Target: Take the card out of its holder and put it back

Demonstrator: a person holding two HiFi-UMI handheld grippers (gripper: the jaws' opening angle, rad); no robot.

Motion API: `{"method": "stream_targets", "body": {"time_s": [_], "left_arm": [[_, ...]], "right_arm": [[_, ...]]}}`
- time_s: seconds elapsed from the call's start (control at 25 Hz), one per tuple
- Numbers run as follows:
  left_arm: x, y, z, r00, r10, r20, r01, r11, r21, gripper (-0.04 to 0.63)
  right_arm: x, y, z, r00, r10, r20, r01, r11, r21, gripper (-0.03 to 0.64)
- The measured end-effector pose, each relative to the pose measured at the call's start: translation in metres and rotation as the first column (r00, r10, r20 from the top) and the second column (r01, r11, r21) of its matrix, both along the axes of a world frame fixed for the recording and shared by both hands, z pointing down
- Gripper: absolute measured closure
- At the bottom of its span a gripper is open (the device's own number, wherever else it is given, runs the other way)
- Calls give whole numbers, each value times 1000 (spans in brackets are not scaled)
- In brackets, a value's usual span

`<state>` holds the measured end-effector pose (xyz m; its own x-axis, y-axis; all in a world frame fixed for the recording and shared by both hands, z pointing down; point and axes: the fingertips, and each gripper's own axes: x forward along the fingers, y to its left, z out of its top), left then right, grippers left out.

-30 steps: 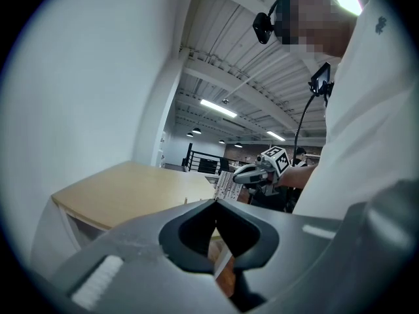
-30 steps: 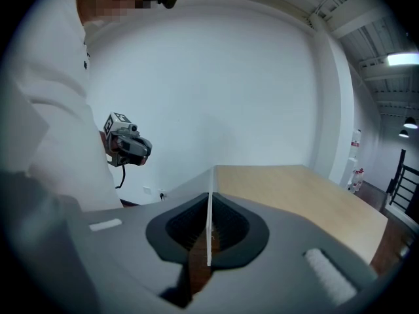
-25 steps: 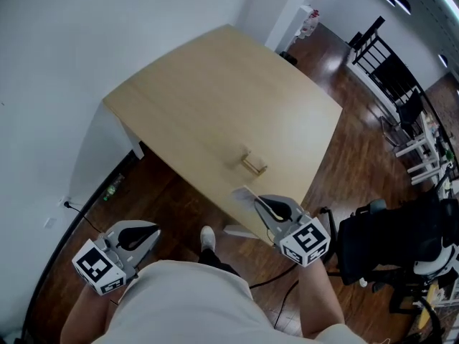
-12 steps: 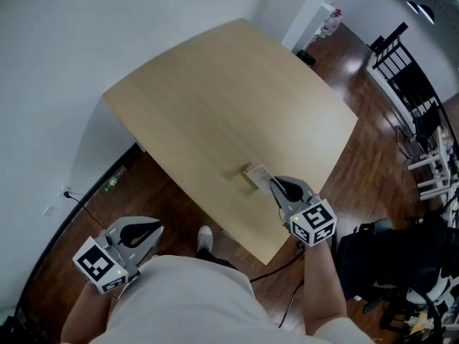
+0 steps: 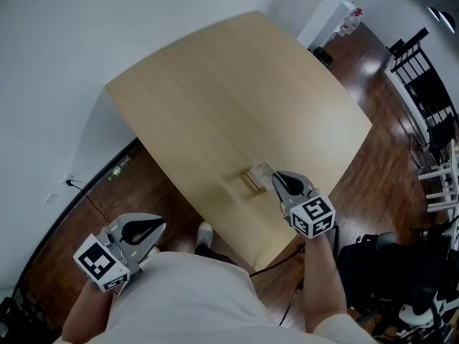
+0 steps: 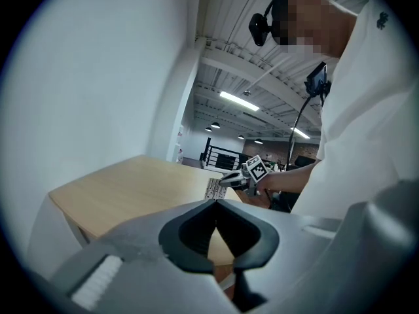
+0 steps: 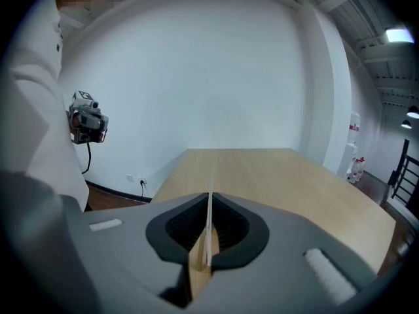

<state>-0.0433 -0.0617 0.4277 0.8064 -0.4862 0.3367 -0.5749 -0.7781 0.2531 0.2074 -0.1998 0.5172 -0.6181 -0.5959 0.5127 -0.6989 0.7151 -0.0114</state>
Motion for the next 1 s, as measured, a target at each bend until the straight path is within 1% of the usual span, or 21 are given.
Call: {"method": "stream_targets", "body": {"time_s": [0.2, 0.44, 0.72, 1.0], "left_arm": [[6, -8, 4, 1000, -8, 7, 8, 1000, -8, 589], [12, -13, 2, 1000, -9, 15, 9, 1000, -6, 589], [17, -11, 2, 1000, -3, 22, 3, 1000, -10, 589], [14, -8, 2, 999, -23, 35, 24, 1000, -13, 589]], "right_arm": [[1, -11, 11, 1000, -8, 12, 9, 1000, -21, 597], [6, -8, 15, 999, 10, 45, -8, 999, -35, 597], [6, -8, 27, 999, -1, 45, 3, 999, -41, 597], [8, -9, 48, 999, -6, 47, 9, 997, -72, 596]]}}
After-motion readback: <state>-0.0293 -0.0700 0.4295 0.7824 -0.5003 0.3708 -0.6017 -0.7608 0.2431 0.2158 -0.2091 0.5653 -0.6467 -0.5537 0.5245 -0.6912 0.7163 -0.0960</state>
